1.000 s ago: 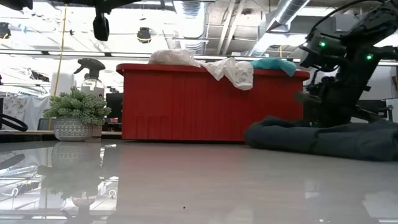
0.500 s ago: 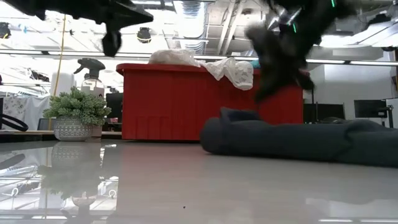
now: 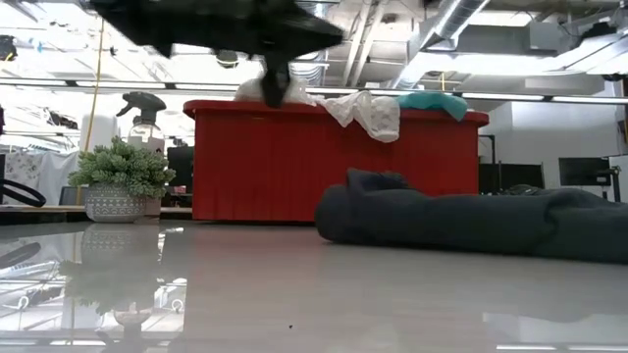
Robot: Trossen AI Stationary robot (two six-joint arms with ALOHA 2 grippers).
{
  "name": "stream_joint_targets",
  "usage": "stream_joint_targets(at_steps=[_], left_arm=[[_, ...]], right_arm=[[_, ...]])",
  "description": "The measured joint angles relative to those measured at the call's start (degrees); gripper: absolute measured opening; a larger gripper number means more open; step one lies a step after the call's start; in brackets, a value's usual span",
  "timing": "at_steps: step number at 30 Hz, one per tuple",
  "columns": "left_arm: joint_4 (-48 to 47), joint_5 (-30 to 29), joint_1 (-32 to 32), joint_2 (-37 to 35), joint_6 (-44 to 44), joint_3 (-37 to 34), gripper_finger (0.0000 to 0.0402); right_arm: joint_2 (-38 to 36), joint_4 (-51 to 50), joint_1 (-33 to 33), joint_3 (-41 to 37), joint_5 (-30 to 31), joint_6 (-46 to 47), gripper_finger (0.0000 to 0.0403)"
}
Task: Fold Laundry from Bin
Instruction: Move the black shorts to the bottom left of the table
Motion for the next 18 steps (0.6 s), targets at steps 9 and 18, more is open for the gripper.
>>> stream_joint_targets(at_steps=[9,18], left_arm=[[-2.51,-5.85,0.07,18.4,4.16,13.59,0.0],[-9.28,-10.9,0.68,28.6,3.18,20.1,0.0]], right_arm=[[-3.1,-0.93,14.57,10.09,14.0,2.71,0.0016],[-2.77,-0.52,24.24,11.8,23.72,4.32,0.0016]])
